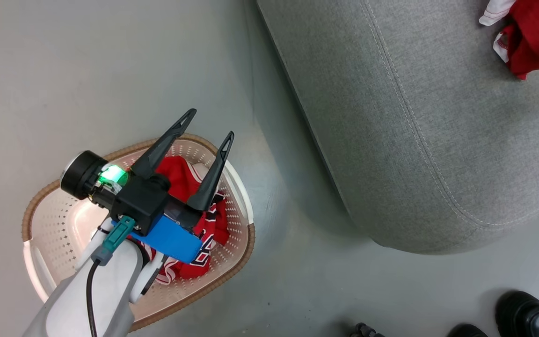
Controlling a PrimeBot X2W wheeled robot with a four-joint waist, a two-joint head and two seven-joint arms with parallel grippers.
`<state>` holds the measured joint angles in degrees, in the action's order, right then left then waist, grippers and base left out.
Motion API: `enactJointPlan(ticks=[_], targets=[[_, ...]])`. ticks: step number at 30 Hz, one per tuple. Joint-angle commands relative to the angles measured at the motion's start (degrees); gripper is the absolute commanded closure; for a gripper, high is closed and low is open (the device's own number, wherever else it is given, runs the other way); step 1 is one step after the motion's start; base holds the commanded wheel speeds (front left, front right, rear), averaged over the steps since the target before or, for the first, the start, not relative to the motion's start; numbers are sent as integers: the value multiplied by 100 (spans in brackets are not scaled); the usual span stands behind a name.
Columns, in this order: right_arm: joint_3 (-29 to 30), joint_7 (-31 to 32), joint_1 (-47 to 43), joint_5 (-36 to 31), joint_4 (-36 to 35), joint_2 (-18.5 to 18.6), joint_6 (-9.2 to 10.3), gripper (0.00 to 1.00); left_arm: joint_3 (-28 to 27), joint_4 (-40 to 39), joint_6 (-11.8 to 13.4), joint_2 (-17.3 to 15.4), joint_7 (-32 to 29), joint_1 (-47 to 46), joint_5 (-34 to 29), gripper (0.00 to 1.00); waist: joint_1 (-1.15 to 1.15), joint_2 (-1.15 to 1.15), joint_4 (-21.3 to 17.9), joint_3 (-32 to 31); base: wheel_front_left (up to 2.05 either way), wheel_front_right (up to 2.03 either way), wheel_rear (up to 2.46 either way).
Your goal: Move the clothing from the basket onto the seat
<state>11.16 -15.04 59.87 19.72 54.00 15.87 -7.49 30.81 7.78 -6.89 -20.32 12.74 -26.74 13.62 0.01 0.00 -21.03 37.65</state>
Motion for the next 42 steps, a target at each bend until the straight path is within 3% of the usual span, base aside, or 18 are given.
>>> enactJointPlan(ticks=[1,12,21,42], targets=[[-20,-20,-41,-28,38,62,-1,0,1,53,23,4,55,-85,49,0,-1,0,29,-48,0,0,0],[-132,-20,-216,-109,155,111,-1,0,29,289,46,101,165,-96,111,0,-1,0,53,-263,0,0,0],[-473,-21,-646,-408,-132,214,-1,0,9,622,56,378,242,38,239,0,-1,0,220,-741,0,0,0],[-1926,101,-2860,-8,-1892,442,-1,0,-965,1166,-40,1446,251,1300,458,0,-1,0,1100,-2768,0,0,0]])
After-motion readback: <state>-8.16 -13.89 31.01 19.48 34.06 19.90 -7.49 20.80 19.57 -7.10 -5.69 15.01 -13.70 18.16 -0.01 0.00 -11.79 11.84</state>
